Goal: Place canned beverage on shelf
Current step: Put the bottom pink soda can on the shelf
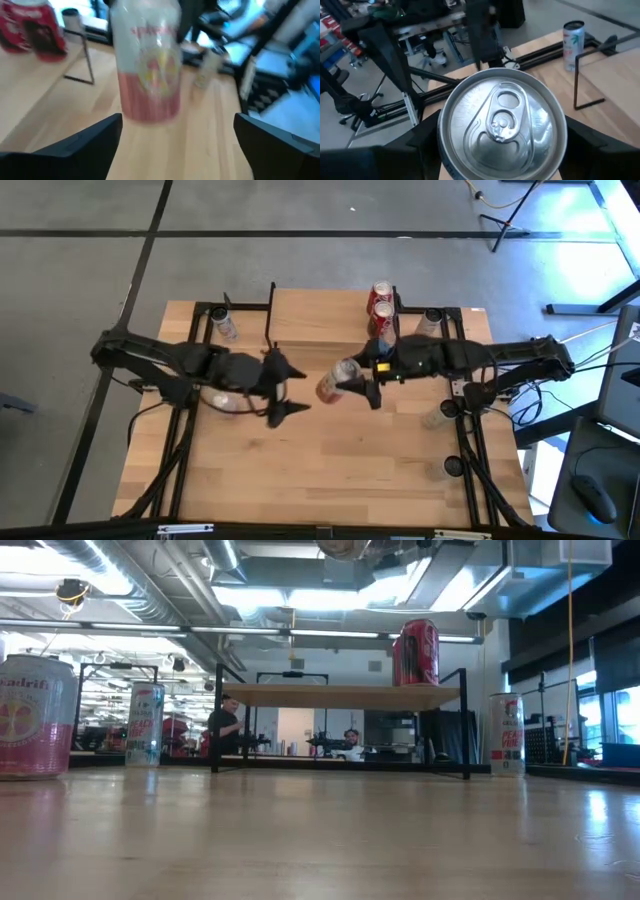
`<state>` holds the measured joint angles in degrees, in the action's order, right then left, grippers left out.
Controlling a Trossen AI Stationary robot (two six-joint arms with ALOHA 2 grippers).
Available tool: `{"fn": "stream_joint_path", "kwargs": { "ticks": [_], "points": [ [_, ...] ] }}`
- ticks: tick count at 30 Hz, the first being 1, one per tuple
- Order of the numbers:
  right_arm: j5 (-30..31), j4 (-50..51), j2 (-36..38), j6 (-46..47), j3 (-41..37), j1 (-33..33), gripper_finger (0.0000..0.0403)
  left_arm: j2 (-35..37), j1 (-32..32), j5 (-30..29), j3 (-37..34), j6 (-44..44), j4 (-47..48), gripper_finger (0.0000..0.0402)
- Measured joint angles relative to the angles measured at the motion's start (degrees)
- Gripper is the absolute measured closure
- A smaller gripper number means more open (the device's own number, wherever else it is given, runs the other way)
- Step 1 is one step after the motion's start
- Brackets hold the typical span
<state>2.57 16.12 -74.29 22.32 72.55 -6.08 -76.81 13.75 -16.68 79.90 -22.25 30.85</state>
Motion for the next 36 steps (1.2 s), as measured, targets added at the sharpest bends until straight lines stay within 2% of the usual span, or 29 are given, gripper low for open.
{"fn": "stream_joint_path", "kwargs": {
  "ticks": [5,8,15,21,26,31,36],
  "points": [
    [-8.6,0.0,0.2,-4.9,0.0,2.2,0.0135,-4.1,-3.5,3.0,0.0,-2.5,-9.2,0.0020],
    [-13.2,-1.0,0.2,-7.7,0.0,2.5,0.0135,-6.4,-5.3,5.0,0.0,-3.2,-11.6,0.0019],
    [-18.7,-2.0,0.1,-10.9,0.0,2.5,0.0135,-10.5,-7.8,15.6,0.0,-4.5,-17.9,0.0019],
    [-19.1,-3.8,-0.3,-11.8,0.0,2.4,0.0135,-11.1,-8.2,19.4,0.0,-4.3,-18.7,0.0042],
    [-18.8,-7.7,-0.3,-11.7,0.0,2.4,0.0135,-11.1,-8.2,24.3,0.0,-1.2,-18.4,0.0089],
    [-18.3,-7.3,-0.5,-10.2,0.1,2.4,0.0135,-11.2,-9.1,28.8,0.0,-0.5,-18.1,0.0131],
    [-17.1,-7.3,-0.5,-7.6,0.1,2.4,0.0135,-11.1,-11.0,34.6,-0.1,-0.8,-18.1,0.0121]
  ]
}}
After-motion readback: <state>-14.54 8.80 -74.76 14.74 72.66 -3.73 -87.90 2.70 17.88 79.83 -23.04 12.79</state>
